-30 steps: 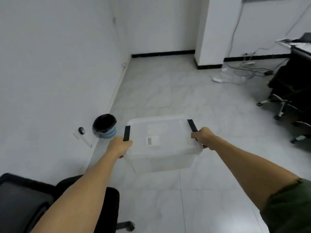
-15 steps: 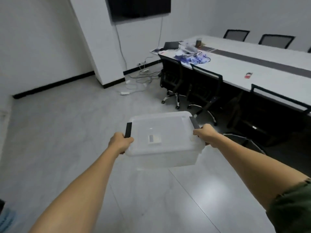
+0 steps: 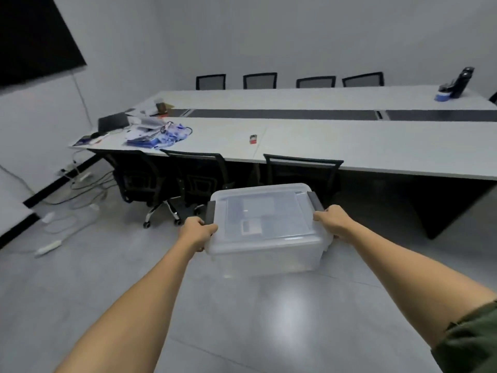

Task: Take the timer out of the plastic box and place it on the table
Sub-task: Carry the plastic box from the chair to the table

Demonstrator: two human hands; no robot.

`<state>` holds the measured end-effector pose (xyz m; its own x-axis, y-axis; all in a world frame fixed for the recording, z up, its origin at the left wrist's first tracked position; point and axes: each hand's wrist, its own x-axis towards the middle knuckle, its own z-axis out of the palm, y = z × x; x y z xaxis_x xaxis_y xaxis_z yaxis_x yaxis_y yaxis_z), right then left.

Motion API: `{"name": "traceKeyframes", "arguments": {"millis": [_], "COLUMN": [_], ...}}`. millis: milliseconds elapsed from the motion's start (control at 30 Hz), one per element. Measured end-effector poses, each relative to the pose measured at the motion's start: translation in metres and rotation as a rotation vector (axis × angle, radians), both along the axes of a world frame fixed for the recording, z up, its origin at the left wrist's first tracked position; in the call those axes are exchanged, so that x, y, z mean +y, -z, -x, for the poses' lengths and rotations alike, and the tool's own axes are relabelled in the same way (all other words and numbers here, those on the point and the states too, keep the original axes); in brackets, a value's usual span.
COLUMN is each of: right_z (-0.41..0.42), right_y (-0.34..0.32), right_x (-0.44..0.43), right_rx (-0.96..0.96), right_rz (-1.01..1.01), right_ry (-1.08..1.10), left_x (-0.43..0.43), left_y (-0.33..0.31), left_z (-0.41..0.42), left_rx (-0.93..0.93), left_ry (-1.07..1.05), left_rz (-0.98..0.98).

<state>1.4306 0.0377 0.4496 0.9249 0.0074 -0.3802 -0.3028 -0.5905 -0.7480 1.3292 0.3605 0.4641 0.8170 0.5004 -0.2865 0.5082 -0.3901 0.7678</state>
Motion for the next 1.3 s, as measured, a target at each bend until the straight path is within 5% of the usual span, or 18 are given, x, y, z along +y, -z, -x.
{"name": "traceKeyframes", "arguments": {"millis": [333, 800, 1300], "right_z": [-0.145, -0.401, -0.592], "right_y": [0.002, -0.033, 0.006], "right_x": [-0.122, -0.276, -0.348], "right_rx": [-0.033, -0.096, -0.025], "right_rz": [-0.007, 0.006, 0.197], "right_ry": [0.346, 0.479, 0.559], "left_x": [-0.107, -0.262, -0.336], "left_y": [-0.008, -0.030, 0.027], "left_z": [-0.231, -0.514, -0.749], "left_rx": [-0.035, -0.053, 0.078], "left_ry": [0.275, 0.372, 0.490], "left_rz": [0.019, 0.139, 0.196]}}
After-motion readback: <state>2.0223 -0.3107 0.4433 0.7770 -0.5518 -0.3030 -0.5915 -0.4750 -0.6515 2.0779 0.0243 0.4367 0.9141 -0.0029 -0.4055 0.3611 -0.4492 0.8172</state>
